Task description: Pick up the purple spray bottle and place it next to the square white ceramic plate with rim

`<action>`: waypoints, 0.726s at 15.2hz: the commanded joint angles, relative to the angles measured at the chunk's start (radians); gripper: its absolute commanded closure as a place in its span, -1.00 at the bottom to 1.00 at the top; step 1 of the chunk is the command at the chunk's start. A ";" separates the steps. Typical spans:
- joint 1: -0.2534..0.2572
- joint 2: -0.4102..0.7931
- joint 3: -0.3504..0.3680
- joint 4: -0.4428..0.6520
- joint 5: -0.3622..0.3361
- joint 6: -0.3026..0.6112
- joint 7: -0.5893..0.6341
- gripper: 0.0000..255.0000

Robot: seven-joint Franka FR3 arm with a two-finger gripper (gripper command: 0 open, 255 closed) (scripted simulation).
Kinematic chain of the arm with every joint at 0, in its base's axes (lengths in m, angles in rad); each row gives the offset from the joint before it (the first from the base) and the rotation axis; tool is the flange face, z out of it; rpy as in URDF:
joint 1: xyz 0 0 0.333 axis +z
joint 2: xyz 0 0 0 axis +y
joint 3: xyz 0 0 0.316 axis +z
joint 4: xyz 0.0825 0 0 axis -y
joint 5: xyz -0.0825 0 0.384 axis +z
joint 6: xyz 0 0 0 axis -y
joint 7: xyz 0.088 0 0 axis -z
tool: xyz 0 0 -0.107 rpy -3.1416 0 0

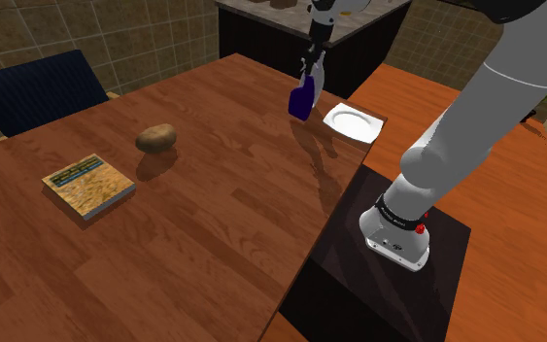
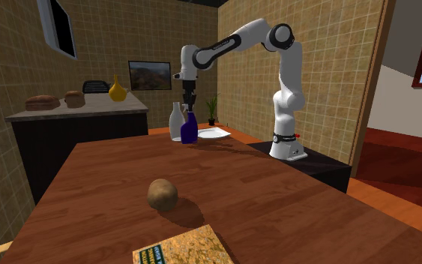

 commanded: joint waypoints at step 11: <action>0.001 0.005 0.001 -0.014 0.001 0.019 0.001 -1.00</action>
